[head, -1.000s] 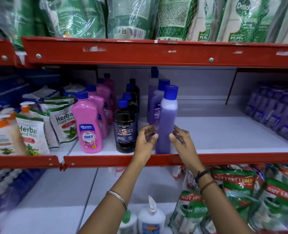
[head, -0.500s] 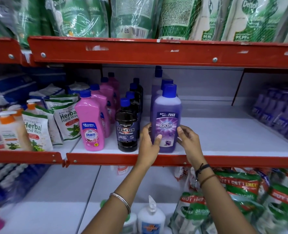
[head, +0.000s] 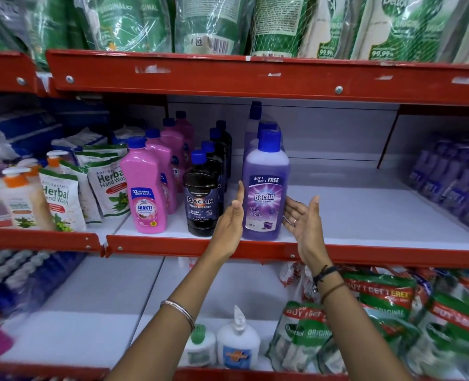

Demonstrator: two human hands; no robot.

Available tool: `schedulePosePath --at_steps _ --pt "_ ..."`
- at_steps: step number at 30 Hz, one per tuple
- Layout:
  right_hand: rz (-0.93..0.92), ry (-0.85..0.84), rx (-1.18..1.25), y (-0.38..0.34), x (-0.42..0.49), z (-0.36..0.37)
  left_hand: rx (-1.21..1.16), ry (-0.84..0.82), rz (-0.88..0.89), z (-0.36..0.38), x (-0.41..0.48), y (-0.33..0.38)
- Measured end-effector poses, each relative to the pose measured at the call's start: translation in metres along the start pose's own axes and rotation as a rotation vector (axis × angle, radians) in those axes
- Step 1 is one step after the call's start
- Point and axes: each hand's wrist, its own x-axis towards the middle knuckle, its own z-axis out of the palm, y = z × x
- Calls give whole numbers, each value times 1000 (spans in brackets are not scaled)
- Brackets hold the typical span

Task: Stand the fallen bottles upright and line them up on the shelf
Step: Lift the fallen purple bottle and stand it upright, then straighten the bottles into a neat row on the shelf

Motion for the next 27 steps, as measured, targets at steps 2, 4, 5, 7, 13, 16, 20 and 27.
schedulePosePath --at_steps 2,4,5,7,13,16,20,27 --pt "-5 -24 -22 1 -3 -4 17 -16 -1 -1 -7 4" --pt "-24 -40 -42 2 -9 -7 19 -23 2 0 -16 8" --pt "-36 -46 -52 3 -12 -8 29 -22 3 0 -19 11" --pt "-46 -59 -60 2 -17 -9 76 -4 11 1 -24 11" --pt "-139 76 -173 9 -41 3 11 164 59 1 -32 -6" --pt "-406 305 -115 23 -63 28 -61 463 129 -12 -43 -6" --pt "-497 70 -120 37 -71 72 -48 555 45 -53 -33 -7" --pt "-119 -138 -162 40 -29 136 7 267 -13 -90 -19 -17"
